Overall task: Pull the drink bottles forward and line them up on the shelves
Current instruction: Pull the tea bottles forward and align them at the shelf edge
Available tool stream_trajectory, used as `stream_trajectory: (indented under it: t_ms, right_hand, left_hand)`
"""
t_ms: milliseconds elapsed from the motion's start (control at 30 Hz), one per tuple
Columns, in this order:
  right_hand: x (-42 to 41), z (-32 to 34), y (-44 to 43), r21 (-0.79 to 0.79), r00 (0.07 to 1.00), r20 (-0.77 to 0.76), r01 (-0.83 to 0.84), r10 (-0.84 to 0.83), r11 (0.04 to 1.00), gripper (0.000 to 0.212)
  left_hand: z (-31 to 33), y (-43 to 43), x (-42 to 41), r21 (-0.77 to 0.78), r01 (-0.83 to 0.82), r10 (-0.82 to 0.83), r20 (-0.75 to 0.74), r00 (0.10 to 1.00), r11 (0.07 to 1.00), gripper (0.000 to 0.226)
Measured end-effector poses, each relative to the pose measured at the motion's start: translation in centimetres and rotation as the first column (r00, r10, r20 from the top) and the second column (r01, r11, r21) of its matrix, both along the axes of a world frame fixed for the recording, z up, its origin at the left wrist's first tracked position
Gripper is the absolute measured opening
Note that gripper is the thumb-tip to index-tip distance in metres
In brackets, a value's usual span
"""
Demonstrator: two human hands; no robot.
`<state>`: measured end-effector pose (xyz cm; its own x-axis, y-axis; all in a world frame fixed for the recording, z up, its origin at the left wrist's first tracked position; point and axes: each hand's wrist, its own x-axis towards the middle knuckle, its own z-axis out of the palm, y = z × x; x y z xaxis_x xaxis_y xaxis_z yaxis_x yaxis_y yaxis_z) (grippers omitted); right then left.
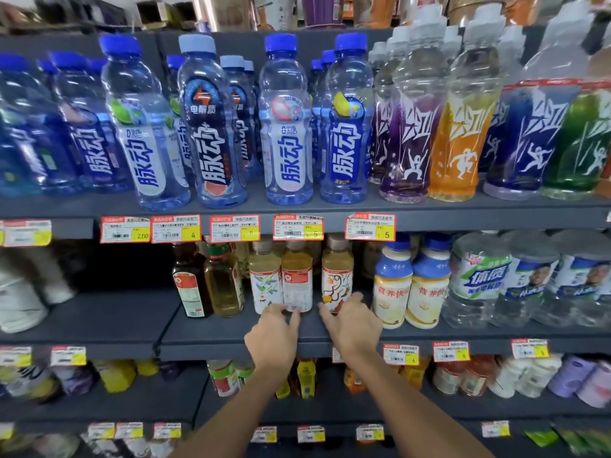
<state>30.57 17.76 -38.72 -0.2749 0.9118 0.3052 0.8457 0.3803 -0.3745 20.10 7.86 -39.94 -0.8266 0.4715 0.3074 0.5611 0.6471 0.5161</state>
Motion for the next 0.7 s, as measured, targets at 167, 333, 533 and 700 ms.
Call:
stream_trajectory:
  t_ms: [167, 333, 533, 700]
  right_hand:
    - [1.2, -0.1, 0.3, 0.005, 0.998, -0.007, -0.057, 0.057, 0.998, 0.059]
    - [3.1, -0.3, 0.6, 0.034, 0.995, 0.017, -0.103, 0.103, 0.994, 0.057]
    - [3.8, -0.4, 0.6, 0.003, 0.989, -0.034, -0.143, 0.143, 0.990, 0.054]
    - [4.0, -0.2, 0.6, -0.059, 0.985, -0.054, -0.165, 0.162, 0.985, 0.053]
  left_hand:
    - [0.0, 0.9, 1.7, -0.050, -0.062, 0.062, -0.009, 0.998, 0.997, 0.043]
    - [0.0, 2.1, 3.3, -0.030, -0.112, 0.112, 0.026, 0.993, 0.993, 0.047]
    - [0.2, 3.0, 4.2, -0.023, -0.121, 0.122, 0.038, 0.992, 0.992, 0.049]
    - [1.2, 4.3, 5.0, -0.115, -0.168, 0.178, 0.089, 0.980, 0.979, 0.055]
